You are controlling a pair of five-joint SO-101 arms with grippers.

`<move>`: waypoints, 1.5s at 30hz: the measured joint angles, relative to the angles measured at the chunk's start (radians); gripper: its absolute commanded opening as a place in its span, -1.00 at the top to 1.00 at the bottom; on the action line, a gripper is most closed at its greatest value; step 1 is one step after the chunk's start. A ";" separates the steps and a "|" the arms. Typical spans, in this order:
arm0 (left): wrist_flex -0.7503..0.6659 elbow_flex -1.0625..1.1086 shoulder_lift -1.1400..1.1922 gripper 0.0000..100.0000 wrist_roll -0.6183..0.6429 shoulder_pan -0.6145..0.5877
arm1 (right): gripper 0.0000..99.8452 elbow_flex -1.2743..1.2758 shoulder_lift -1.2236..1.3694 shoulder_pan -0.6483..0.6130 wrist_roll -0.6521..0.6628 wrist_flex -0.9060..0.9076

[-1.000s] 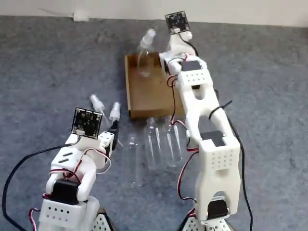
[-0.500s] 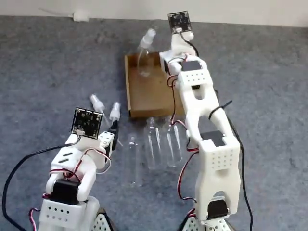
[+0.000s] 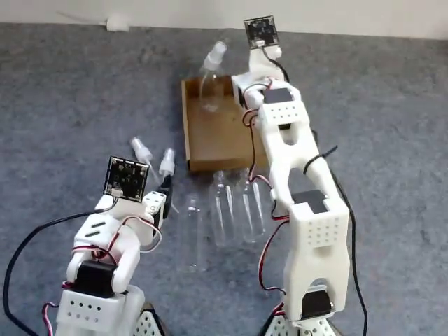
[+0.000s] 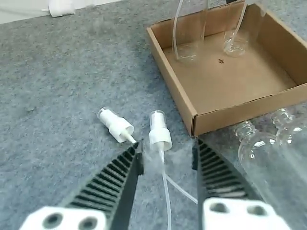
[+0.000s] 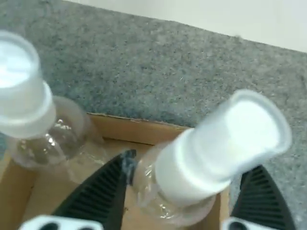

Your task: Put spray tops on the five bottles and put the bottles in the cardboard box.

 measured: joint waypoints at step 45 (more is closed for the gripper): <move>0.163 -0.100 -0.002 0.75 0.000 -0.270 | 0.89 -0.603 -0.295 0.193 -0.003 1.138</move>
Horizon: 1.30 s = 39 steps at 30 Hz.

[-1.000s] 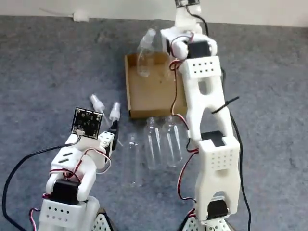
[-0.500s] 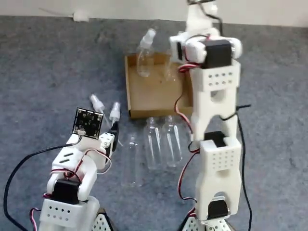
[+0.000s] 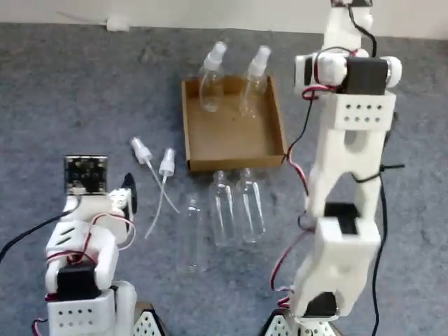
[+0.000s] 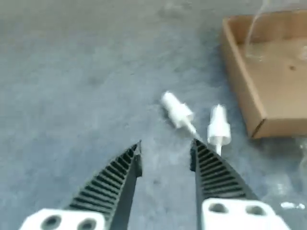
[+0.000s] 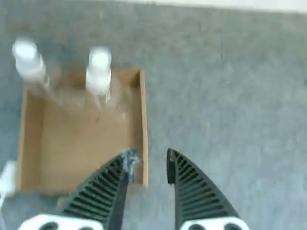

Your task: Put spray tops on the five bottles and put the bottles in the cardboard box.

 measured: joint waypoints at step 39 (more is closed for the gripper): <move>-0.008 0.353 -0.219 0.76 0.000 -0.003 | 0.89 2.653 -2.045 0.129 0.129 -0.606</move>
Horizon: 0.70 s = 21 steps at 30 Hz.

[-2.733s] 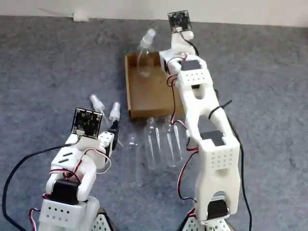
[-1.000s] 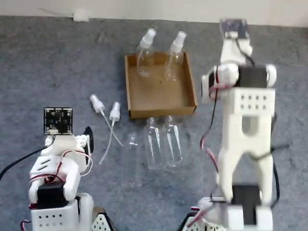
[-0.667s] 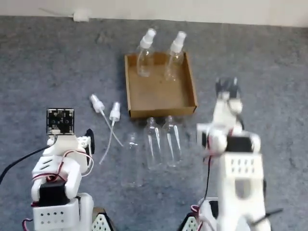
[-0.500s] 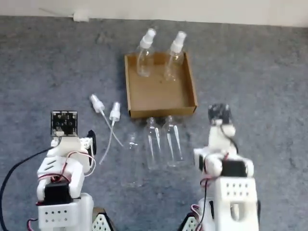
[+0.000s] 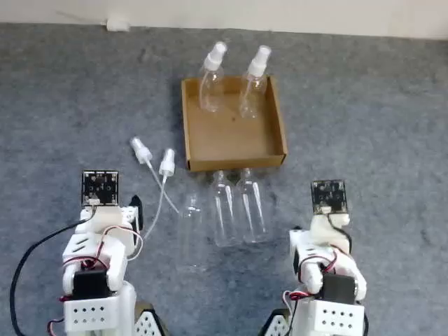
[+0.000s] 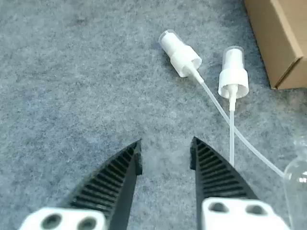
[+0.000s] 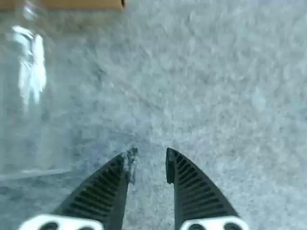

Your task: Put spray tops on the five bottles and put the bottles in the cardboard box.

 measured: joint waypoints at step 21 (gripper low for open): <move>0.353 0.000 0.002 0.76 0.000 -0.003 | 0.89 0.044 -0.072 0.003 0.002 -0.002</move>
